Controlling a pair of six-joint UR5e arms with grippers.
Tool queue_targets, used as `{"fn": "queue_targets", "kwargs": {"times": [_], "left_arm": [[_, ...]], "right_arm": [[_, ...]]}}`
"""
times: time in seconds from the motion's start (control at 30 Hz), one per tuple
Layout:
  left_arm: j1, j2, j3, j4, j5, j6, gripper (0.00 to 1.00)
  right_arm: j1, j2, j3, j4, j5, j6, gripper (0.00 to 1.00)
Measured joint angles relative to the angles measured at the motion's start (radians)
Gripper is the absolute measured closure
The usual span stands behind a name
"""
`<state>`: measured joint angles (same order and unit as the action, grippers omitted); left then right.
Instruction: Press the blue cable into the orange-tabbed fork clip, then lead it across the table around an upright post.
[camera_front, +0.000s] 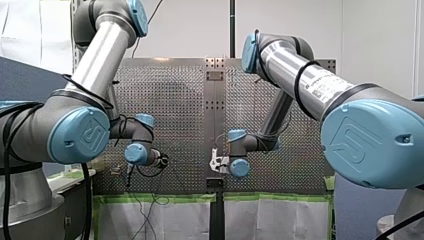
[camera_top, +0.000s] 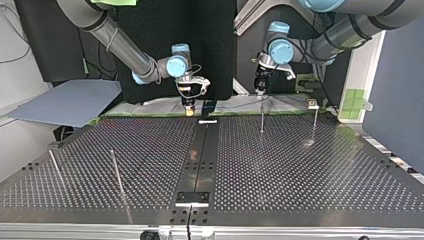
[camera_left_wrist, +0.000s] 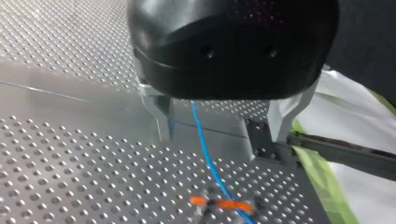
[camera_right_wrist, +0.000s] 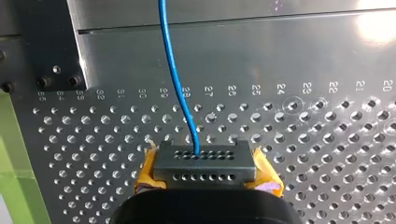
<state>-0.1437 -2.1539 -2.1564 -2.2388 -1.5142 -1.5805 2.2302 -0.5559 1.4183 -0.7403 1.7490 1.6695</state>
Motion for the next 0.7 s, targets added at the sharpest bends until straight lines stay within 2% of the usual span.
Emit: {"fn": "queue_targets", "kwargs": {"times": [0.1,0.23,0.43,0.6,0.7], "left_arm": [[-0.01,0.002,0.0,0.024,-0.003,-0.025,0.0],[-0.022,0.001,0.0,0.057,-0.028,-0.068,0.0],[-0.038,0.0,0.0,0.067,-0.047,-0.134,0.0],[-0.05,-0.005,0.0,0.069,-0.049,-0.165,0.0],[-0.058,-0.027,0.0,0.074,-0.056,-0.173,0.0]], "right_arm": [[0.0,0.006,0.0,-0.002,0.0,0.001,1.0],[-0.001,0.01,0.0,-0.005,0.0,0.002,1.0],[-0.002,0.012,0.0,-0.015,0.0,0.003,1.0],[-0.002,0.012,0.0,-0.017,0.0,0.004,1.0],[-0.004,0.012,-0.001,-0.017,0.0,0.004,1.0]]}}
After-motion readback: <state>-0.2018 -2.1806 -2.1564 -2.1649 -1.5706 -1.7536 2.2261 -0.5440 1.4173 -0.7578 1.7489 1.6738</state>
